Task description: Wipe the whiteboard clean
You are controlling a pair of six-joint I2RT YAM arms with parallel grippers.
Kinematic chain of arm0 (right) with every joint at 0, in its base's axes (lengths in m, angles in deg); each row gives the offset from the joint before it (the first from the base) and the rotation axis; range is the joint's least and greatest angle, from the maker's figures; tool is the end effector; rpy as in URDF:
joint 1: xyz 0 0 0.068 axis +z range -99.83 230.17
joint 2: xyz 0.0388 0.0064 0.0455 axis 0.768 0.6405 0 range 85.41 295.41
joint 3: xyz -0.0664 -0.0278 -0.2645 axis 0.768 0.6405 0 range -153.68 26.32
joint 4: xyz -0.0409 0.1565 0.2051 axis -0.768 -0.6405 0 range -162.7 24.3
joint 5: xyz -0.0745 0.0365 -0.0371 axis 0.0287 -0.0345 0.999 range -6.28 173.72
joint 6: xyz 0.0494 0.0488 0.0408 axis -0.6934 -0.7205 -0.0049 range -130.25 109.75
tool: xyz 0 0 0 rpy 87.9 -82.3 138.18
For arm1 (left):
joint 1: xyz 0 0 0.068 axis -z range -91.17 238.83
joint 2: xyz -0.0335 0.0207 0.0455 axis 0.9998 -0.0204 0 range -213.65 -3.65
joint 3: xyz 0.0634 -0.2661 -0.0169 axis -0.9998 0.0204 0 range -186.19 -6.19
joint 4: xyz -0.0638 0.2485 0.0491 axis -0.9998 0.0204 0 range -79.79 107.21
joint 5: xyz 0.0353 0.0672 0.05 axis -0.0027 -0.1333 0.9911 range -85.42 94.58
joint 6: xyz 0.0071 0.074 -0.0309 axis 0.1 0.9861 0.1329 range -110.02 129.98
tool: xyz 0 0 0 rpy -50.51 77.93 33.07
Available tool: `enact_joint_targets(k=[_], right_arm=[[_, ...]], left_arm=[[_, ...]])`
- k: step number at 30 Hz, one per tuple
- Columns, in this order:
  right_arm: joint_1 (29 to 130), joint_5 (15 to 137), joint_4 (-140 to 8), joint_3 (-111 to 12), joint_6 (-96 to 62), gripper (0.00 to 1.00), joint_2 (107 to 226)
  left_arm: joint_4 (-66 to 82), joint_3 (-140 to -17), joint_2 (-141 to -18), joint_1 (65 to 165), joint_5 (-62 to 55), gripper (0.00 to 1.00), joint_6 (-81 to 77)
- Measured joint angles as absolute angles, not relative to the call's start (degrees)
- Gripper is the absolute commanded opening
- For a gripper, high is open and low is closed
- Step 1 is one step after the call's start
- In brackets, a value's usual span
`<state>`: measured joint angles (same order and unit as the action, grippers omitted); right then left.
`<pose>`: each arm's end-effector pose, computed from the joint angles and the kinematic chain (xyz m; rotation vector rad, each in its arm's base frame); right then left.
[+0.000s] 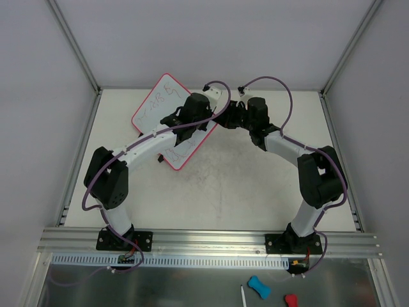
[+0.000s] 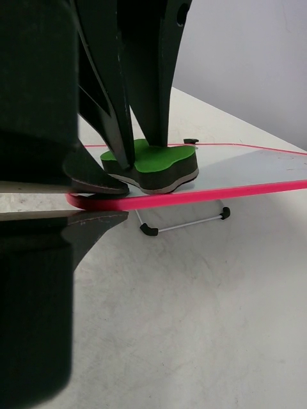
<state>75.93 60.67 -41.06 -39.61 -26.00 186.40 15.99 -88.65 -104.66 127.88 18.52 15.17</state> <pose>0.3854 0.2163 0.2576 -0.4605 1.7624 0.8724 0.3606 -0.2709 0.2946 0.6004 1.8919 -0.1405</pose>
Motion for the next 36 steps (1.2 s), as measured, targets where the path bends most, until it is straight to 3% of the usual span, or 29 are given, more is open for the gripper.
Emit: enact_joint_targets(k=[10, 21, 36], right_arm=[[75.9, 60.7, -41.0, -39.6, -26.0, 0.0, 186.4], [76.1, 60.3, -40.8, -39.6, -26.0, 0.0, 186.4], [76.3, 59.7, -40.4, -39.6, -26.1, 0.0, 186.3]], left_arm=[[15.8, -88.5, -104.7, 124.9, 15.1, 0.0, 11.1], [15.1, -84.0, -104.6, 110.4, 9.3, 0.0, -1.7], [13.3, -75.8, -100.6, 104.8, 3.7, 0.0, -9.8]])
